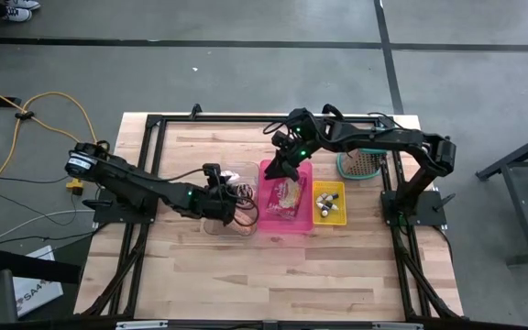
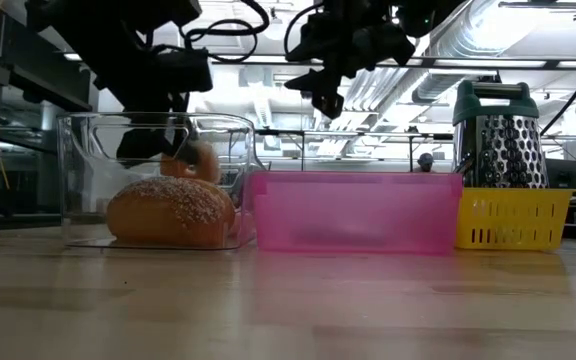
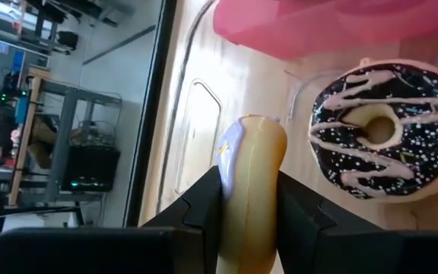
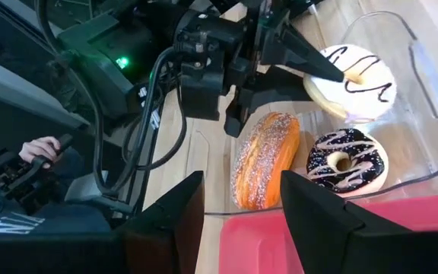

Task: Pick & Place Food Item
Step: Put the white donut into the transparent bin

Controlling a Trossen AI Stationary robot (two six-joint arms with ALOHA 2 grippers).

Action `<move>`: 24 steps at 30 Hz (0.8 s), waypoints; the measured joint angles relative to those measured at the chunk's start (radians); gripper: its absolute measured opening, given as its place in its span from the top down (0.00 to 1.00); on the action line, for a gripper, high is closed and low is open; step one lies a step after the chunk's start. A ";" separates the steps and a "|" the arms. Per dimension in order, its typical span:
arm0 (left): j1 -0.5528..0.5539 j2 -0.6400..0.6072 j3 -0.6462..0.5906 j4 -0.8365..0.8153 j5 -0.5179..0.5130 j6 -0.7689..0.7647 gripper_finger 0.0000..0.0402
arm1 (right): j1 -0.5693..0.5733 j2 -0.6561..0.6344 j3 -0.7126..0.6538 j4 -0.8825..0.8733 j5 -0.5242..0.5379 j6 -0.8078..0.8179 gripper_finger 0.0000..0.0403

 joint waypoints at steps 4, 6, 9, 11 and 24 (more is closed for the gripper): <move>0.000 0.000 0.000 0.002 0.000 0.000 0.78 | 0.004 0.000 0.000 0.000 0.000 -0.002 0.60; 0.000 0.000 0.000 0.002 0.000 -0.001 0.78 | 0.008 0.000 0.000 0.000 0.000 -0.002 0.60; 0.000 0.000 0.000 0.002 0.005 -0.012 0.78 | 0.008 0.000 0.000 0.000 -0.001 -0.002 0.60; 0.000 0.000 0.000 0.002 0.014 -0.030 0.78 | 0.008 0.000 0.000 -0.001 -0.002 -0.002 0.60; 0.003 -0.001 0.000 -0.004 0.046 -0.105 0.64 | 0.008 0.000 0.000 -0.009 -0.003 -0.002 0.60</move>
